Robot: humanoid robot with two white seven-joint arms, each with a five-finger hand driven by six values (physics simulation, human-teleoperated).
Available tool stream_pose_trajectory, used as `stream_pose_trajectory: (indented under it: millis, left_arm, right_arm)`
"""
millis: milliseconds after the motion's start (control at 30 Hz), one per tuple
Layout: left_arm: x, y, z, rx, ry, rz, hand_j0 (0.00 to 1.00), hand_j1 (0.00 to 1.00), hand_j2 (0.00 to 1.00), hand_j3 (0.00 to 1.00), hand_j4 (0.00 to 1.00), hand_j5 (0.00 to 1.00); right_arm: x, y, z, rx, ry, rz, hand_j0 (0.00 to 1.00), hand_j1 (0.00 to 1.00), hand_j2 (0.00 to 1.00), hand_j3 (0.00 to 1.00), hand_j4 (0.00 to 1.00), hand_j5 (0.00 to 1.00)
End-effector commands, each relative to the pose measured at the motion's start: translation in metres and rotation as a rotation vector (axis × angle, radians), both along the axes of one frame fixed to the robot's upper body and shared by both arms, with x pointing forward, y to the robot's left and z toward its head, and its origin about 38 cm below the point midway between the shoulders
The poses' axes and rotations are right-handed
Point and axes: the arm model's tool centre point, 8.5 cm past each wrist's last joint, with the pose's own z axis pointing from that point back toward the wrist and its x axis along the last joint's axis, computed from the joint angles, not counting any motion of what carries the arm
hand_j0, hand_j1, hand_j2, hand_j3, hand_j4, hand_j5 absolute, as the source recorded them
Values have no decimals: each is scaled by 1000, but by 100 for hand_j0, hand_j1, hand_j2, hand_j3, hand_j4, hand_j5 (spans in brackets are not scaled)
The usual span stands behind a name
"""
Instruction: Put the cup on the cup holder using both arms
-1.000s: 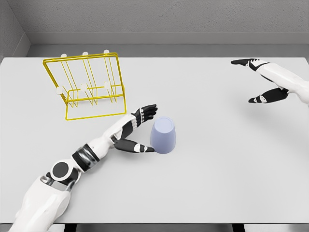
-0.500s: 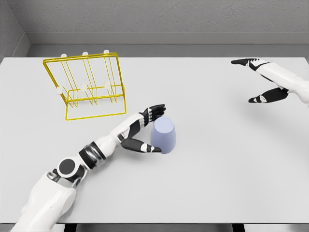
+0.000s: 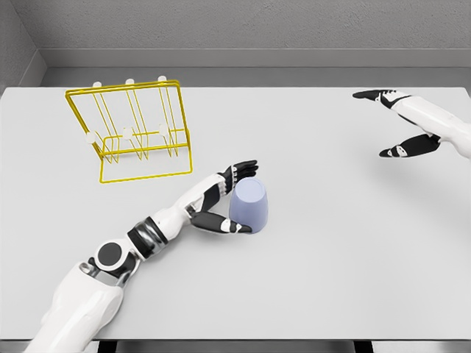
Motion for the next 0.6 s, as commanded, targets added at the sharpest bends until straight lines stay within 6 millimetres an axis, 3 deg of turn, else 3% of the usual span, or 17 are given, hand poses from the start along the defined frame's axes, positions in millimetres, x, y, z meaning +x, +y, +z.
stream_pose_trajectory:
  millis: [0, 267, 567]
  left_arm:
    - [0, -2, 0, -7, 1, -1, 100, 100, 100, 100, 100, 100]
    - [-1, -9, -1, -15, 5, -2, 100, 100, 100, 100, 100, 100]
    - [-1, -12, 0, -22, 6, -2, 68, 68, 68, 68, 68, 68]
  right_arm:
    - [0, 0, 0, 7, 1, -2, 100, 100, 100, 100, 100, 100]
    - [0, -1, 1, 7, 0, -3, 100, 100, 100, 100, 100, 100]
    - [0, -1, 0, 7, 2, -3, 100, 100, 100, 100, 100, 100]
